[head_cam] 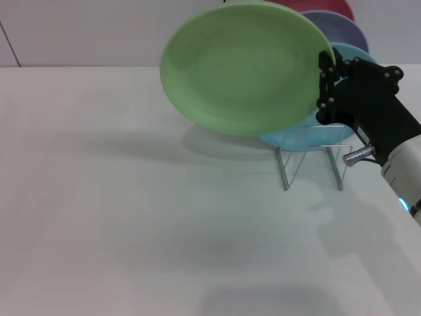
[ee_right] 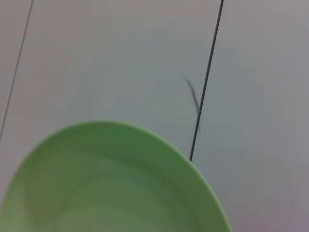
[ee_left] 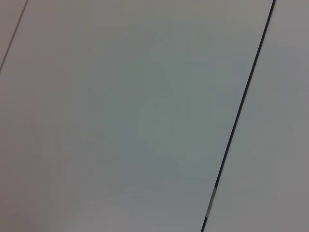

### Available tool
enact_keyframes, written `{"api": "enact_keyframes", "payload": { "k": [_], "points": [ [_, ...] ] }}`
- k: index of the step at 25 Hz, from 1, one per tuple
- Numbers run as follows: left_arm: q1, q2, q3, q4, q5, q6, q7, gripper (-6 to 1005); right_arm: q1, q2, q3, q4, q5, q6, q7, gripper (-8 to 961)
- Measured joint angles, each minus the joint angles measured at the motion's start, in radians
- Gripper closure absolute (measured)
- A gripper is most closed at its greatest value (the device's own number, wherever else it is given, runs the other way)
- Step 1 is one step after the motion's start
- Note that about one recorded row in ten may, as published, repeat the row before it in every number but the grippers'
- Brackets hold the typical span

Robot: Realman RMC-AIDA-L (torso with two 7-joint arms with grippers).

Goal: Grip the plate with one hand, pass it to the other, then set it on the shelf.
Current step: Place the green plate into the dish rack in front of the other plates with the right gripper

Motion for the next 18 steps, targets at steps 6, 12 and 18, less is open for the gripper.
{"api": "enact_keyframes", "payload": {
  "k": [6,12,18],
  "points": [
    [-0.002,0.0,0.0,0.0,0.0,0.001,0.0,264,0.038,-0.008,0.003,-0.009,-0.025,0.029,0.0,916],
    [-0.003,0.0,0.0,0.0,0.0,0.002,0.001,264,0.133,-0.058,-0.055,-0.044,-0.078,0.015,0.006,912],
    [-0.001,0.0,0.0,-0.001,0.0,0.002,0.0,264,0.154,-0.068,-0.074,-0.062,-0.079,-0.02,0.006,909]
  ]
}}
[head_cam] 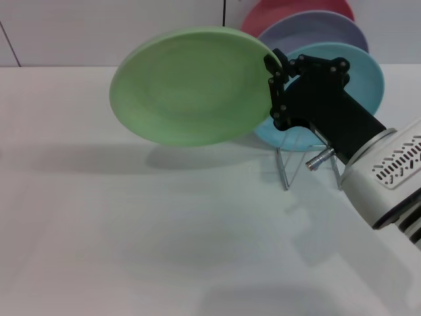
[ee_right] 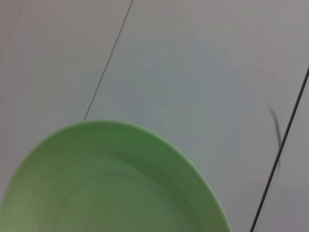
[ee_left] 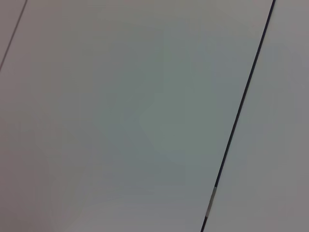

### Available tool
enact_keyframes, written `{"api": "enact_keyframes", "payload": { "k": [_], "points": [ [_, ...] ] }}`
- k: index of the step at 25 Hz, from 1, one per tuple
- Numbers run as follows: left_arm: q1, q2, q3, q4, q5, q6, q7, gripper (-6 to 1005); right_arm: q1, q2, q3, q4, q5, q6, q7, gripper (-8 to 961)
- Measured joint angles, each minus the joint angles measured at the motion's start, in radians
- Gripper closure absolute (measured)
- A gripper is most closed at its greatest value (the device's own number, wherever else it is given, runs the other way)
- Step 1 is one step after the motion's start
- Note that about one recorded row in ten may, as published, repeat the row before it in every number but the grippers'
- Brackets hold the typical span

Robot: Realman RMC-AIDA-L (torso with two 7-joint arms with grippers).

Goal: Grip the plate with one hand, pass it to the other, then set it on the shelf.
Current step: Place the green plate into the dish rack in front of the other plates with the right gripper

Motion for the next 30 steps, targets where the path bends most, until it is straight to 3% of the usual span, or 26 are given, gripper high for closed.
{"api": "enact_keyframes", "payload": {
  "k": [5,12,13,18,25,30],
  "points": [
    [0.003,0.0,0.0,-0.001,0.0,0.0,0.0,264,-0.02,0.003,-0.001,-0.003,0.0,-0.01,0.0,906],
    [0.003,0.001,0.0,0.001,0.0,0.0,-0.001,264,-0.103,0.016,0.027,0.016,-0.096,-0.037,0.0,902],
    [0.004,0.001,0.0,0.002,0.0,0.0,-0.001,264,-0.128,0.028,0.044,0.02,-0.139,-0.048,0.001,902],
    [0.006,0.002,0.0,0.003,0.0,0.0,-0.001,264,-0.153,0.042,0.065,0.011,-0.2,-0.095,0.003,899],
    [0.01,0.002,0.0,0.002,0.0,0.003,-0.003,264,-0.171,0.033,0.087,-0.011,-0.218,-0.147,0.073,895],
    [0.01,0.002,0.0,0.003,0.0,0.01,-0.003,264,-0.183,0.009,0.111,-0.023,-0.255,-0.181,0.205,892]
  ]
}}
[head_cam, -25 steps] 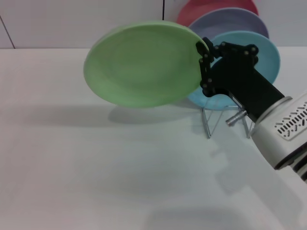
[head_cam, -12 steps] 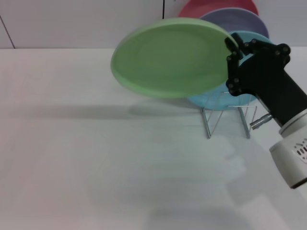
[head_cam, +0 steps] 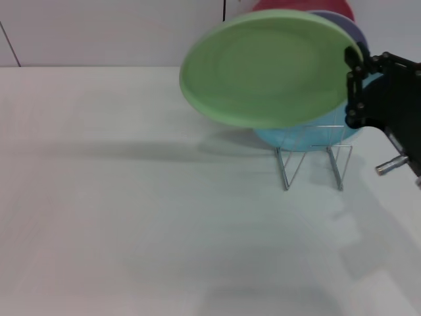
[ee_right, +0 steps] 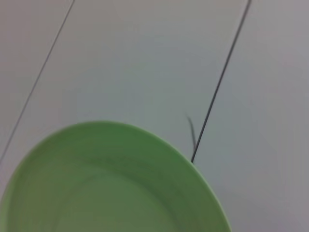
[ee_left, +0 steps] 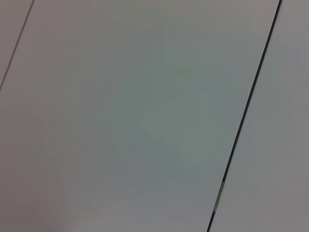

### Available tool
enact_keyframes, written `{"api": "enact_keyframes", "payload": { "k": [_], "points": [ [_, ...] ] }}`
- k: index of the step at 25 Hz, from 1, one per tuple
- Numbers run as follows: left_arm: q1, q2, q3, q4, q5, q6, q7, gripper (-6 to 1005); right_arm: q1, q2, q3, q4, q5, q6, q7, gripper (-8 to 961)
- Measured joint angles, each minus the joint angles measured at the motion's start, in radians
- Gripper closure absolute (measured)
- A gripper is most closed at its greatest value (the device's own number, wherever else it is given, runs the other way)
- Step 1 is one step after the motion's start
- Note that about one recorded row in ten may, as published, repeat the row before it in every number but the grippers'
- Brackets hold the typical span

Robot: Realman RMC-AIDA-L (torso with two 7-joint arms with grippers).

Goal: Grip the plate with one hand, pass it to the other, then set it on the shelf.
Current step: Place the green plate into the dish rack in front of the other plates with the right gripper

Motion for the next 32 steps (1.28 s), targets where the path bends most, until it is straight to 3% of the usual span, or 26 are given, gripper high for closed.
{"api": "enact_keyframes", "payload": {
  "k": [4,20,26,28,29,32],
  "points": [
    [-0.001,0.0,0.0,0.001,0.0,0.002,0.0,264,-0.003,-0.02,0.043,-0.045,-0.123,-0.056,0.235,890],
    [-0.004,0.0,0.0,-0.003,0.0,0.002,0.0,264,-0.009,-0.033,0.099,-0.159,-0.13,-0.151,0.371,881],
    [-0.005,-0.001,0.0,-0.005,0.0,0.002,0.0,264,0.001,-0.072,0.119,-0.216,-0.13,-0.222,0.462,878],
    [-0.005,-0.002,0.0,-0.005,0.0,0.002,0.0,264,0.018,-0.092,0.121,-0.252,-0.13,-0.257,0.508,876],
    [-0.005,-0.002,0.0,-0.006,0.0,0.002,-0.001,264,0.04,-0.113,0.119,-0.289,-0.13,-0.29,0.554,876],
    [-0.005,-0.002,0.0,-0.007,0.0,0.001,-0.001,264,0.066,-0.131,0.114,-0.329,-0.13,-0.319,0.597,874]
  ]
}}
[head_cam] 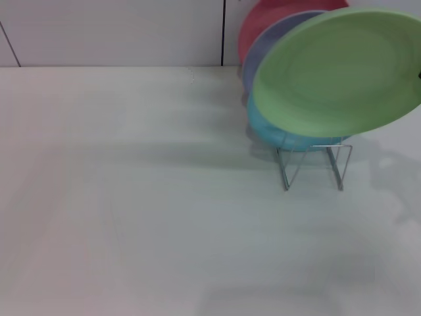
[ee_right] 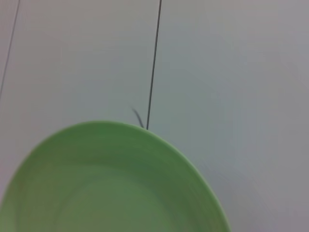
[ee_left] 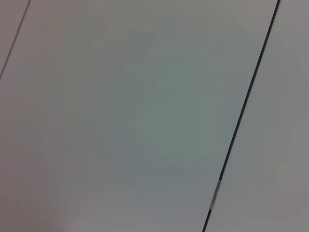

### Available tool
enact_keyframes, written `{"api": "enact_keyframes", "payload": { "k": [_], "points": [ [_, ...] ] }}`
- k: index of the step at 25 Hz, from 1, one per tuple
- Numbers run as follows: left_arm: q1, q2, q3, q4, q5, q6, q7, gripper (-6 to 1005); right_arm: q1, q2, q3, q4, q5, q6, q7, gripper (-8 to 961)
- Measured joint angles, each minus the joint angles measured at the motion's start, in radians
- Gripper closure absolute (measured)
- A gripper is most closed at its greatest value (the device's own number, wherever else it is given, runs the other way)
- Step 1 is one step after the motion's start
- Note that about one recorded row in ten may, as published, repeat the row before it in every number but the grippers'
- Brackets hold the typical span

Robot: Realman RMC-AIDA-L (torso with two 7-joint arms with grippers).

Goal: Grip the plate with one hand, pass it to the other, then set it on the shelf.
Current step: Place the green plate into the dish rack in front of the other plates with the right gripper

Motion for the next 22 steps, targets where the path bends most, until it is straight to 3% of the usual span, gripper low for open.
{"api": "enact_keyframes", "payload": {
  "k": [2,12,22],
  "points": [
    [0.0,-0.001,0.0,-0.003,0.0,0.0,0.0,264,0.024,-0.015,-0.003,-0.034,0.0,-0.015,0.03,873],
    [-0.003,-0.001,0.0,-0.016,0.0,0.0,-0.001,264,0.096,-0.045,-0.026,-0.119,0.0,-0.039,0.051,868],
    [-0.006,-0.001,0.0,-0.026,0.0,-0.002,-0.002,264,0.133,-0.043,-0.044,-0.164,0.0,-0.043,0.053,862]
  ]
}}
